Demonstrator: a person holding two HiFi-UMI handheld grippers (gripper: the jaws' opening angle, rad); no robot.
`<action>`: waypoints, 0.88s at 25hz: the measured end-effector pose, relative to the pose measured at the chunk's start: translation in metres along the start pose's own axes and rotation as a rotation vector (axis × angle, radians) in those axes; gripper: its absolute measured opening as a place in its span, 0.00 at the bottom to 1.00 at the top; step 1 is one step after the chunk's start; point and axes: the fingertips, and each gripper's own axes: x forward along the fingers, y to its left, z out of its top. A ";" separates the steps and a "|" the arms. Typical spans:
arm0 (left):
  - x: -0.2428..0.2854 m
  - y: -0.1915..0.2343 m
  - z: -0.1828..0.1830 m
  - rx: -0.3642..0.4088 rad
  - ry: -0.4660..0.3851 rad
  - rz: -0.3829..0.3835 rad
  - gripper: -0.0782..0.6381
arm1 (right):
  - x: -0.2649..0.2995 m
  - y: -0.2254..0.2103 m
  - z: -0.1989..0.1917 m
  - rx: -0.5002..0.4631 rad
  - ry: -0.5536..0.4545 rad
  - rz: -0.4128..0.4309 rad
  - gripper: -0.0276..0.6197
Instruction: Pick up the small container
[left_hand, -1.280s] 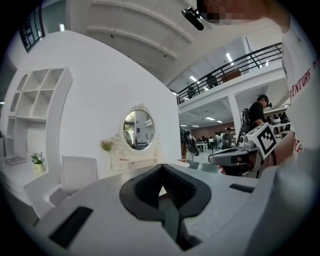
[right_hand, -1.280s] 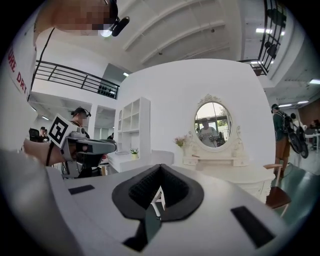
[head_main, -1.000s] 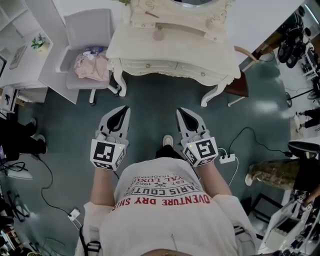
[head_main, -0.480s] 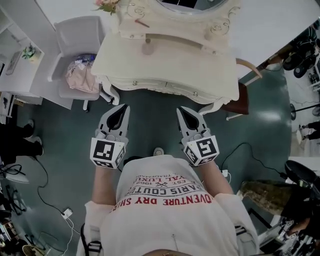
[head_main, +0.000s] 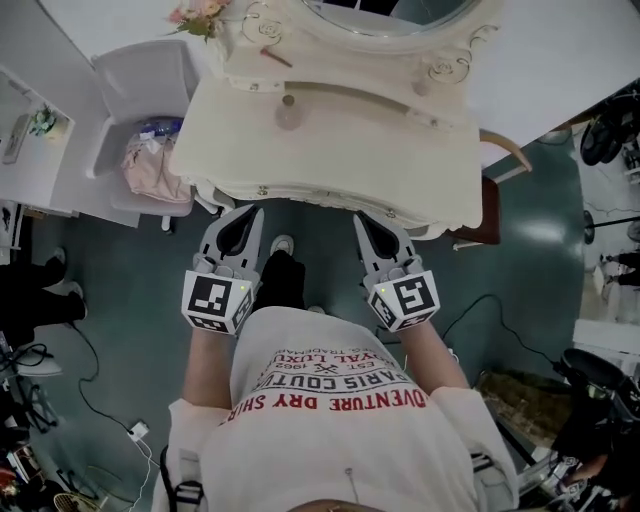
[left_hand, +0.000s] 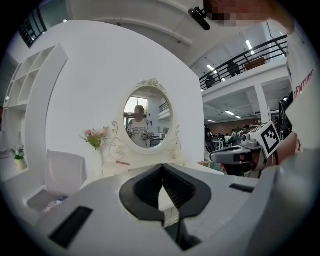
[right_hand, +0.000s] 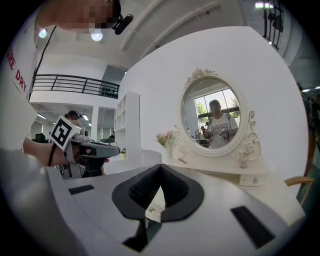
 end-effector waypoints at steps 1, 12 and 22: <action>0.011 0.008 0.002 0.001 -0.002 -0.008 0.12 | 0.011 -0.005 0.001 -0.004 -0.001 -0.004 0.04; 0.148 0.114 0.013 0.022 -0.001 -0.156 0.12 | 0.148 -0.074 0.019 0.036 0.006 -0.128 0.04; 0.248 0.165 -0.055 -0.001 0.073 -0.299 0.12 | 0.237 -0.127 -0.002 0.098 0.024 -0.217 0.04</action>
